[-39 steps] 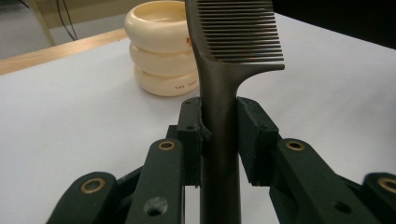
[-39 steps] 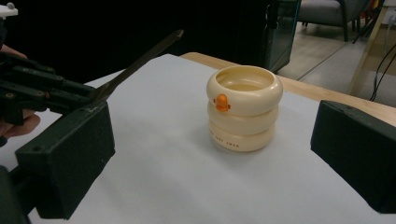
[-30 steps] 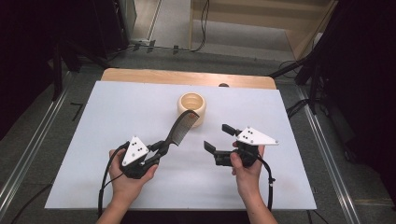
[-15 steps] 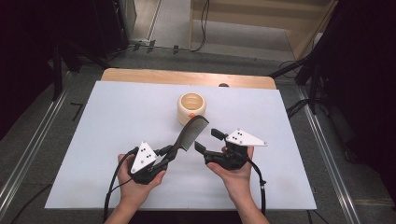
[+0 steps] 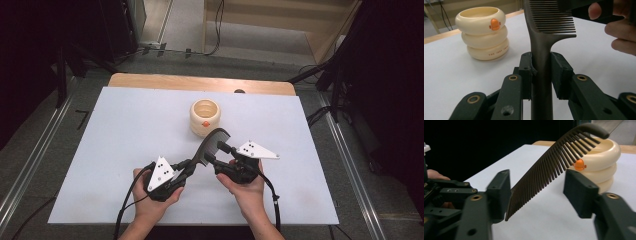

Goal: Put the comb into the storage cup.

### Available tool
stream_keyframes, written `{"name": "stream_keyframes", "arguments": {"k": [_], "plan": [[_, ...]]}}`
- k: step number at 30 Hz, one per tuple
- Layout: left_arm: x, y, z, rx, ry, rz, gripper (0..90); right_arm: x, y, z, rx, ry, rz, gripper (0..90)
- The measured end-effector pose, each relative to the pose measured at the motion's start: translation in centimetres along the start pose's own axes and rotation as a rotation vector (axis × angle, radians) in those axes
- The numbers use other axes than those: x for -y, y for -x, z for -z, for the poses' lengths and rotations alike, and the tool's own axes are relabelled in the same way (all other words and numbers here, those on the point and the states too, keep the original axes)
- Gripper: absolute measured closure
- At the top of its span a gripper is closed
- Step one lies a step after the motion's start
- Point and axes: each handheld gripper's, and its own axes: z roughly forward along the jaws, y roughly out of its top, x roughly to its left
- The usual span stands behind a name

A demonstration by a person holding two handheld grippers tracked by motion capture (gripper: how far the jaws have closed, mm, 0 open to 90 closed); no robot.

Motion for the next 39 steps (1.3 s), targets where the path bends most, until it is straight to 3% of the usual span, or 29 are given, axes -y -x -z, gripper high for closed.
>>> {"name": "stream_keyframes", "arguments": {"k": [6, 16, 20, 23, 31, 33, 34, 35, 36, 37, 39], "plan": [[0.1, 0.5, -0.2, 0.003, 0.009, -0.013, 72.3, 0.2, 0.5, -0.1, -0.024, 0.010, -0.073, 45.9], [0.4, 1.1, -0.6, 0.008, 0.015, -0.028, 72.2, 0.6, 0.6, -0.2, -0.052, -0.003, -0.139, 59.6], [0.4, 1.2, -0.7, 0.007, 0.020, -0.030, 72.2, 0.6, 0.9, -0.2, -0.079, -0.011, -0.201, 64.0], [0.4, 1.3, -0.7, 0.009, 0.025, -0.033, 72.2, 0.7, 0.8, -0.2, -0.070, -0.009, -0.219, 66.5], [0.3, 1.4, -0.4, 0.010, 0.055, -0.044, 72.1, 0.7, 0.3, -0.2, -0.068, 0.015, -0.210, 73.9], [0.3, 1.4, -0.4, 0.007, 0.056, -0.046, 72.0, 0.7, 0.2, -0.1, -0.096, 0.024, -0.219, 78.9], [0.4, 1.4, -0.5, 0.002, 0.057, -0.045, 71.7, 0.6, 0.1, 0.0, -0.134, 0.032, -0.228, 83.3], [0.4, 1.4, -0.5, 0.006, 0.069, -0.036, 71.2, 0.6, -0.2, 0.1, -0.170, 0.053, -0.212, 84.2], [0.4, 1.3, -0.4, 0.011, 0.080, -0.026, 68.4, 0.5, -0.7, 0.3, -0.129, 0.049, -0.169, 84.3], [0.3, 1.2, -0.3, 0.020, 0.090, -0.019, 64.4, 0.4, -0.9, 0.3, -0.120, 0.056, -0.130, 84.4], [0.2, 0.9, 0.0, 0.023, 0.107, -0.010, 53.6, 0.3, -1.1, 0.6, -0.135, 0.083, -0.107, 84.4]]}}
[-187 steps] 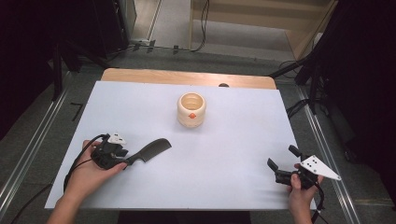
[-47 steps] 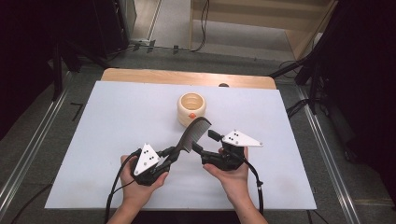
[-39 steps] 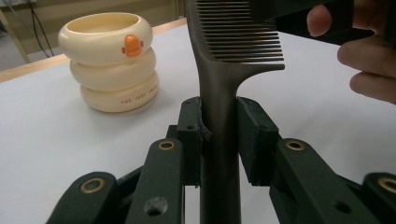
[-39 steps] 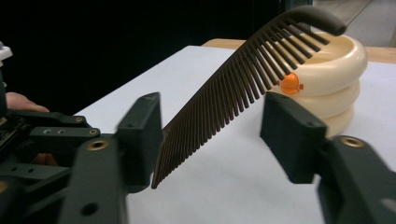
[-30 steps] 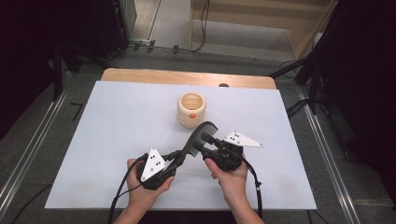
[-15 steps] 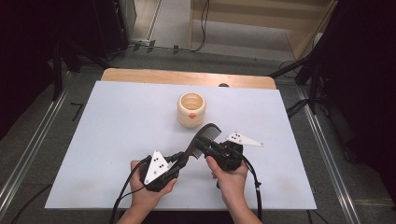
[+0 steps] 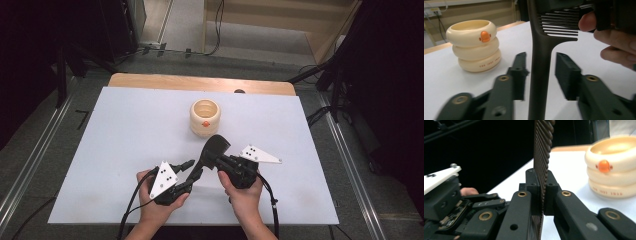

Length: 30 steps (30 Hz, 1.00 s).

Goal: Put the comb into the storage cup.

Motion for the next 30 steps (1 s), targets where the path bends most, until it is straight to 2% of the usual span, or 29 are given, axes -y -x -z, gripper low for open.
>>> {"name": "stream_keyframes", "arguments": {"k": [6, 9, 11, 12, 15, 21, 23, 28, 30], "plan": [[-0.1, -1.4, 0.8, 0.029, 0.028, 0.066, 30.2, -0.3, 0.1, 0.5, 0.039, 0.024, 0.069, 84.4], [-0.1, -2.2, 1.2, 0.034, 0.035, 0.103, 17.7, -0.4, 0.2, 0.7, 0.042, 0.024, 0.081, 84.4], [0.0, -2.7, 1.5, 0.030, 0.044, 0.127, 12.6, -0.5, 0.2, 0.8, 0.042, 0.027, 0.089, 84.4], [0.1, -2.9, 1.6, 0.038, 0.045, 0.136, 11.7, -0.5, 0.2, 0.8, 0.043, 0.026, 0.097, 84.4], [0.2, -3.4, 1.9, 0.041, 0.039, 0.148, 0.0, -0.6, 0.2, 1.0, 0.044, 0.032, 0.120, 84.4], [0.7, -4.2, 3.1, 0.024, 0.039, 0.150, 0.0, -0.8, 0.3, 1.2, 0.055, 0.036, 0.140, 84.4], [0.9, -4.5, 3.5, 0.003, 0.033, 0.143, 0.0, -1.0, 0.5, 1.4, 0.060, 0.034, 0.144, 84.4], [1.8, -5.6, 4.8, -0.021, 0.038, 0.154, 0.0, -1.4, 0.8, 1.7, 0.074, 0.039, 0.154, 84.4], [2.2, -6.1, 5.3, -0.051, 0.033, 0.162, 0.0, -1.5, 0.9, 1.8, 0.074, 0.043, 0.155, 84.4]]}}
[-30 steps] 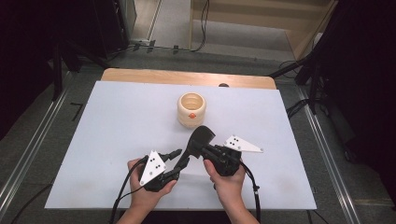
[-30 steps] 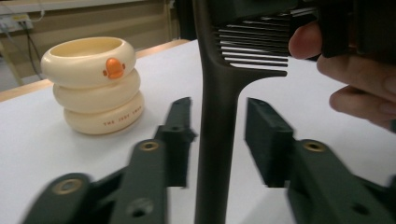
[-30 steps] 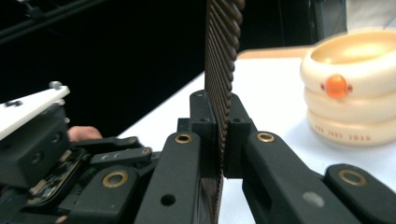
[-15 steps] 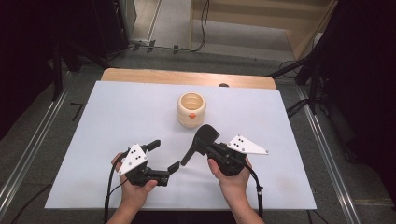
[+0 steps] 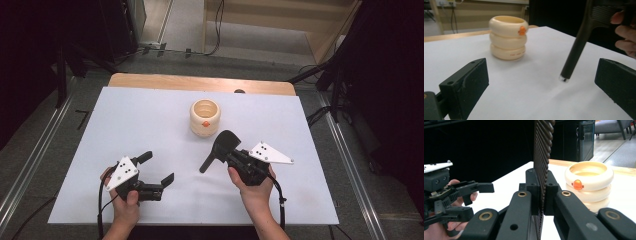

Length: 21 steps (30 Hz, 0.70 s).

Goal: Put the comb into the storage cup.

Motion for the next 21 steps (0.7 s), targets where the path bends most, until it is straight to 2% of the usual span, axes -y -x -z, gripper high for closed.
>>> {"name": "stream_keyframes", "arguments": {"k": [2, 5, 7, 9, 21], "plan": [[0.1, -0.4, 0.4, -0.013, 0.001, 0.004, 0.0, 0.0, 0.1, 0.0, 0.002, -0.001, 0.005, 84.4], [0.1, -0.9, 1.2, -0.036, 0.011, -0.012, 0.0, -0.1, 0.3, 0.0, 0.006, -0.001, 0.010, 84.4], [0.2, -1.0, 1.7, -0.067, 0.023, -0.027, 0.0, -0.2, 0.4, 0.1, 0.008, -0.001, 0.007, 84.4], [0.3, -1.3, 2.2, -0.071, 0.035, -0.040, 0.0, -0.3, 0.6, 0.1, 0.011, 0.002, 0.009, 84.4], [1.0, -3.5, 4.5, -0.129, 0.024, -0.027, 0.0, -1.6, 1.4, 0.2, 0.029, 0.017, 0.024, 84.4]]}}
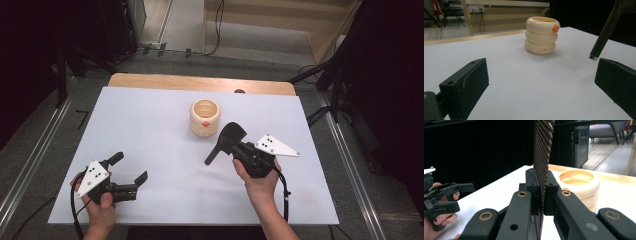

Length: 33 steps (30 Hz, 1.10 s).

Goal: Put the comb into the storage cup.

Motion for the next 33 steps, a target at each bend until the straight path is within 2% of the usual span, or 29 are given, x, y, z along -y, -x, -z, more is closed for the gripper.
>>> {"name": "stream_keyframes", "arguments": {"k": [11, 14, 17, 24, 33], "plan": [[0.7, -1.6, 1.5, -0.038, -0.023, -0.003, 0.0, -0.4, 0.4, -0.3, -0.002, -0.004, 0.013, 84.4], [0.7, -1.9, 1.8, -0.040, -0.014, 0.011, 0.0, -0.5, 0.5, -0.4, 0.000, -0.004, 0.011, 84.4], [0.7, -2.1, 2.1, -0.043, -0.011, 0.005, 0.0, -0.6, 0.6, -0.4, -0.002, -0.002, 0.013, 84.4], [1.0, -2.7, 2.4, -0.047, -0.010, 0.016, 0.0, -1.2, 1.0, -0.4, 0.005, 0.004, 0.020, 84.4], [1.6, -2.7, 2.1, -0.048, -0.016, 0.026, 0.0, -1.9, 1.2, -0.7, 0.019, 0.006, 0.033, 84.3]]}}
